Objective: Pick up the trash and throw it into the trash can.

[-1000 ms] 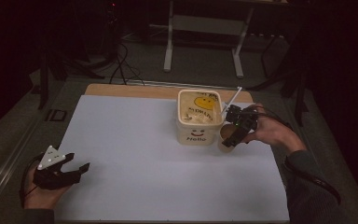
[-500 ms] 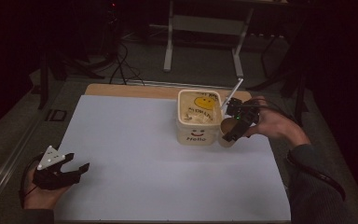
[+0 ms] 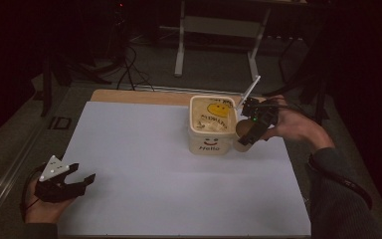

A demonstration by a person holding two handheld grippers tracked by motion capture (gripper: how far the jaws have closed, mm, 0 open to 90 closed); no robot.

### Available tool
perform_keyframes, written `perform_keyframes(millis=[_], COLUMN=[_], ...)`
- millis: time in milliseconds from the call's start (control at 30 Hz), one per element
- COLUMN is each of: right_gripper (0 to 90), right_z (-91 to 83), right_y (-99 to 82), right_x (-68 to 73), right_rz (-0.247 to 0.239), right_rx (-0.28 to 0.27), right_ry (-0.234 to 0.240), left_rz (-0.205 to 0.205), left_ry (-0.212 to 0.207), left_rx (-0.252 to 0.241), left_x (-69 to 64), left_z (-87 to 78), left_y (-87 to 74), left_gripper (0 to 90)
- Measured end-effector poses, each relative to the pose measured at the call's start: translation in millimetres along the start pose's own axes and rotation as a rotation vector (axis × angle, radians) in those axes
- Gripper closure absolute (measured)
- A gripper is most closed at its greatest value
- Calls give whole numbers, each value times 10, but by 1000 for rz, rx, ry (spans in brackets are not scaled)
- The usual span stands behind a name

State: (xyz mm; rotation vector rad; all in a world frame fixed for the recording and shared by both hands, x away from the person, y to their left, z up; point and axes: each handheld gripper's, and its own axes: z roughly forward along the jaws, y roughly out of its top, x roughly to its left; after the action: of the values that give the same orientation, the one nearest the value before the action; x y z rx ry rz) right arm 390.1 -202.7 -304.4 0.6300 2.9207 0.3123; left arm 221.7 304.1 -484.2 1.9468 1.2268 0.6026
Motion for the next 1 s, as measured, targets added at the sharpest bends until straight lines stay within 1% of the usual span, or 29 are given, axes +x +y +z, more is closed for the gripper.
perform_keyframes(millis=[233, 633, 1000], right_gripper=[168, 168, 169], right_z=[-33, -18, -5], right_y=[68, 173, 318], right_x=[1, -10, -5], right_rz=[-9, -18, -38], right_rx=[4, -1, -6], right_ry=[-4, 2, 4], left_rz=[-1, -7, -6], left_ry=[-2, -1, -3], left_rx=[-2, -5, -4], left_x=[4, 12, 15], left_z=[-3, -8, -9], left_y=[-2, -7, -10], left_gripper=[307, 307, 307])
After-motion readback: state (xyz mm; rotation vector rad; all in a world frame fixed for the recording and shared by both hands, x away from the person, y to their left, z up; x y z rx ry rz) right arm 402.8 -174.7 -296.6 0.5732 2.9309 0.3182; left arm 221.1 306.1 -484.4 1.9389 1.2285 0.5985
